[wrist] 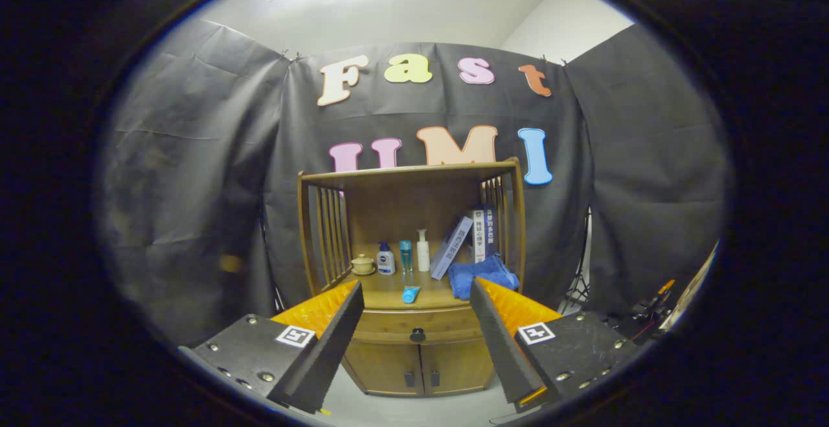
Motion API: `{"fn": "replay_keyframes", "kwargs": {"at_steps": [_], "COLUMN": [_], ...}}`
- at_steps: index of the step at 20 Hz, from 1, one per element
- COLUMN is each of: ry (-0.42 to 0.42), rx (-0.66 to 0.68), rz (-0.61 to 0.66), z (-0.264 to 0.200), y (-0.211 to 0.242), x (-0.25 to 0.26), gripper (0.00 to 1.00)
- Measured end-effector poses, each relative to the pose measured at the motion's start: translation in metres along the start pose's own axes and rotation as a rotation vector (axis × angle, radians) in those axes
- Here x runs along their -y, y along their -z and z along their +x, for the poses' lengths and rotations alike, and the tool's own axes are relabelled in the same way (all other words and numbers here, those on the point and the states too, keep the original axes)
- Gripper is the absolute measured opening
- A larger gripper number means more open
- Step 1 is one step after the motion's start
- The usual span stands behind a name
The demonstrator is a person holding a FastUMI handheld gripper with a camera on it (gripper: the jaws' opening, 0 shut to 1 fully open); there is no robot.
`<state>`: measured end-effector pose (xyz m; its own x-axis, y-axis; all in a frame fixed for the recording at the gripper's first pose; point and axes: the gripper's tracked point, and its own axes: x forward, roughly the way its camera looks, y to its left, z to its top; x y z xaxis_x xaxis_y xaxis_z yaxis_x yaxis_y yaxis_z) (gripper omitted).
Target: Pull open the drawer, take out the items inside it, and place them on the countertop above the cabinet.
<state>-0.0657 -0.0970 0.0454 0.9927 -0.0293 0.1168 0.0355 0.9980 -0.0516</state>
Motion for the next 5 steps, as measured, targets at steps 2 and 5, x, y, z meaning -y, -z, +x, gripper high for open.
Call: {"fn": "replay_keyframes", "kwargs": {"at_steps": [2, 5], "ry": [0.003, 0.007], "rx": [-0.009, -0.015], "rz": [0.003, 0.006], "z": [0.0005, 0.0002], "y": [0.0028, 0.0014], "x": [0.0017, 0.0031], "gripper": [0.98, 0.98]}}
